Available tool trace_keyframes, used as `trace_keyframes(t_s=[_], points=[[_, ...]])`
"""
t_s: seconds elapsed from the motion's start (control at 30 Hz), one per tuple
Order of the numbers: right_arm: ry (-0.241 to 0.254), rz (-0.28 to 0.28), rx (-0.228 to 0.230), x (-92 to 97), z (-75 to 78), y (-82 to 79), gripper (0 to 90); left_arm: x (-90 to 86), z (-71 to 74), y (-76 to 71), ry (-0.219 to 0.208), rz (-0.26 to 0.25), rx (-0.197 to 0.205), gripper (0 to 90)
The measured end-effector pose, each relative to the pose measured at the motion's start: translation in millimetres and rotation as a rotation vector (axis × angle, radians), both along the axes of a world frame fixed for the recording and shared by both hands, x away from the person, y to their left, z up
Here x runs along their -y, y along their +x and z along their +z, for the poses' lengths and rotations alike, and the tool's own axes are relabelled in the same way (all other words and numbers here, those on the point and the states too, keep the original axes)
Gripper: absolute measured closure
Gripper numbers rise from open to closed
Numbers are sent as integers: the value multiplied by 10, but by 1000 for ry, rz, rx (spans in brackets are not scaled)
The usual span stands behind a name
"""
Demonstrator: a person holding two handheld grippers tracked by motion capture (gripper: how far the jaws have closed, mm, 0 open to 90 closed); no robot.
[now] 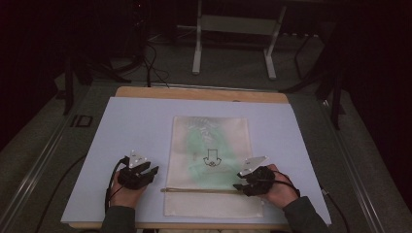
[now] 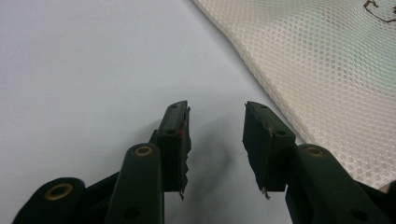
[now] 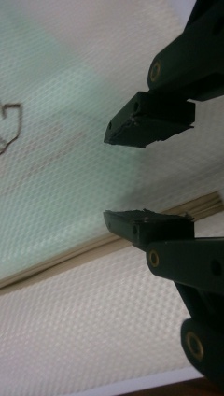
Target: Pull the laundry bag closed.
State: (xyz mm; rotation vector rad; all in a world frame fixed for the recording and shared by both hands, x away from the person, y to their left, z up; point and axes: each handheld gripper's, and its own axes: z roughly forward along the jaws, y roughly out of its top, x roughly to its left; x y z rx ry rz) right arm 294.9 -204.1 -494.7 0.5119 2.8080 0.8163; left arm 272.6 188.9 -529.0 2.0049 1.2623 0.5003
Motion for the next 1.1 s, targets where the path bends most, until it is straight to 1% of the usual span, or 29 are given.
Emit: trace_keyframes(t_s=[0.07, 0.1, 0.13, 0.17, 0.2, 0.27, 0.37, 0.43, 0.57, 1.1], points=[[-3, 5, -1, -29, 2, 5, 564, -2, 0, 2, -3, -2, -2, 600], [-12, 9, -1, -91, 5, 11, 566, -3, -1, 3, -2, -1, -5, 606], [-12, 9, -1, -91, 5, 11, 566, -5, -3, 7, 4, 0, -7, 606], [-5, 20, -6, -147, 4, 16, 568, -9, -3, 10, 4, 2, -9, 608], [-5, 20, -6, -147, 4, 16, 568, -9, -3, 10, 4, 2, -9, 612], [-9, 30, -8, -214, 1, 21, 568, -11, 1, 8, 1, 2, -5, 614], [-7, 38, -9, -265, 5, 25, 569, -8, 3, 9, 4, -1, -3, 614], [-7, 47, -19, -355, 14, 36, 571, -6, -1, 10, 10, -4, -7, 616], [-13, 62, -15, -430, 22, 44, 574, -9, 1, 6, 9, -3, -4, 617], [30, 142, -21, -876, 19, 24, 560, 5, -3, 4, 14, -17, -2, 614]])
